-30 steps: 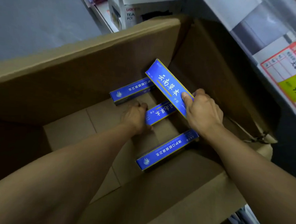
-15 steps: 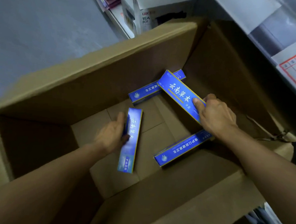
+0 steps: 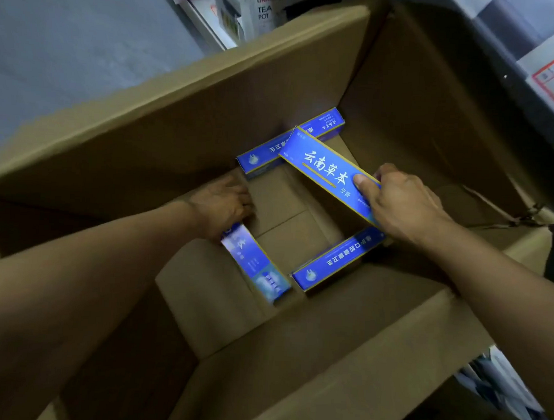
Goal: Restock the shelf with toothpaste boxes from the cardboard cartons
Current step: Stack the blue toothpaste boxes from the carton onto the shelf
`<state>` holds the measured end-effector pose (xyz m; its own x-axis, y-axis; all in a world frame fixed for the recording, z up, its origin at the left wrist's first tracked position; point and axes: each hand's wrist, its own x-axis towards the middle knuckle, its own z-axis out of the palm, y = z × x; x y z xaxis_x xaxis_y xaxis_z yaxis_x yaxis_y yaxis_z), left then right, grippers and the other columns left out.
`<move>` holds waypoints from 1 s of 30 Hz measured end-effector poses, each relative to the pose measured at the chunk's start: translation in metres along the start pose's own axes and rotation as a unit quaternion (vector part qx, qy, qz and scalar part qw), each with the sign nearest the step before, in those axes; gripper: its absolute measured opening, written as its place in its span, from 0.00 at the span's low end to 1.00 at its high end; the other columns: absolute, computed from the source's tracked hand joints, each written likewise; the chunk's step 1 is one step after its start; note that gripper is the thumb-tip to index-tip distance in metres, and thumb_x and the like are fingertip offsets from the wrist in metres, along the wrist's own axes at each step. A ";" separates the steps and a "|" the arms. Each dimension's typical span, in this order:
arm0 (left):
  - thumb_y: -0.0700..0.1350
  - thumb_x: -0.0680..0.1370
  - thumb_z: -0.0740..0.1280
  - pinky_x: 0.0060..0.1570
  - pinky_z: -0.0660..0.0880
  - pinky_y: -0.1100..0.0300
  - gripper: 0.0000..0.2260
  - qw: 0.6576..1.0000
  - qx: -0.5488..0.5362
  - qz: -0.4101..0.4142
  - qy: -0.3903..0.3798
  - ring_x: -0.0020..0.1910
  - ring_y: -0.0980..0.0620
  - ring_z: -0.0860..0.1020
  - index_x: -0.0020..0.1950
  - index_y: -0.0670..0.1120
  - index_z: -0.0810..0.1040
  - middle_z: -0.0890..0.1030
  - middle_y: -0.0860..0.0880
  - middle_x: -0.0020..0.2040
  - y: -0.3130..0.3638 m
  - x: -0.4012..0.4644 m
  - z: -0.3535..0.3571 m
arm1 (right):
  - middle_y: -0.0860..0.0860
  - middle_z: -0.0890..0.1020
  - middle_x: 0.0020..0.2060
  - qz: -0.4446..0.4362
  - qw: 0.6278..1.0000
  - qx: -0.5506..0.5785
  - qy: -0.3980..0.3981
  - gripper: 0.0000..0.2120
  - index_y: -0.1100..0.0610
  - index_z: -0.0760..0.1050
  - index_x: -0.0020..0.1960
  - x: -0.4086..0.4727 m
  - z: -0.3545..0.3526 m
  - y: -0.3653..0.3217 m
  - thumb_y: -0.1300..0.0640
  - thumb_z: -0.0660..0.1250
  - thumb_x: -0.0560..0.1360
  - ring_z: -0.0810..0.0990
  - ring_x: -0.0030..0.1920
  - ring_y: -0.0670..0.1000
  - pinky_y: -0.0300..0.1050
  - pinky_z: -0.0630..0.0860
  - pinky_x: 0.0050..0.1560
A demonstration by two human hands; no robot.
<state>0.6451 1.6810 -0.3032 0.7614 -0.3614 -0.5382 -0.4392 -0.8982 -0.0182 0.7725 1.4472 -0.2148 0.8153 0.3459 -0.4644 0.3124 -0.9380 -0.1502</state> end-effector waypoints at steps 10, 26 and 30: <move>0.52 0.65 0.75 0.47 0.66 0.59 0.30 0.955 -0.240 -0.153 -0.087 0.55 0.48 0.77 0.62 0.51 0.64 0.77 0.51 0.57 0.017 -0.051 0.013 | 0.62 0.77 0.54 0.004 1.000 0.000 -0.008 0.23 0.59 0.69 0.56 -0.023 0.005 -0.019 0.40 0.51 0.79 0.75 0.55 0.63 0.49 0.65 0.46; 0.64 0.78 0.53 0.42 0.69 0.58 0.25 0.928 -0.310 -0.207 0.004 0.50 0.46 0.76 0.51 0.45 0.78 0.79 0.45 0.48 0.006 -0.137 -0.093 | 0.60 0.78 0.54 -0.036 0.995 0.043 0.080 0.18 0.57 0.70 0.55 -0.111 -0.075 -0.052 0.44 0.51 0.80 0.75 0.57 0.61 0.48 0.65 0.45; 0.59 0.77 0.61 0.34 0.65 0.58 0.19 0.895 -0.381 -0.217 0.079 0.36 0.49 0.71 0.35 0.46 0.74 0.72 0.50 0.30 0.002 -0.174 -0.141 | 0.57 0.79 0.52 -0.051 0.989 0.064 0.122 0.16 0.55 0.71 0.54 -0.148 -0.122 -0.057 0.45 0.52 0.80 0.76 0.55 0.60 0.48 0.69 0.47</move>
<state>0.5789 1.7064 -0.0904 0.8660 0.0864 -0.4926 0.3210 -0.8513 0.4150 0.6933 1.4525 -0.0306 0.8809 0.4192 -0.2197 0.3475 -0.8881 -0.3009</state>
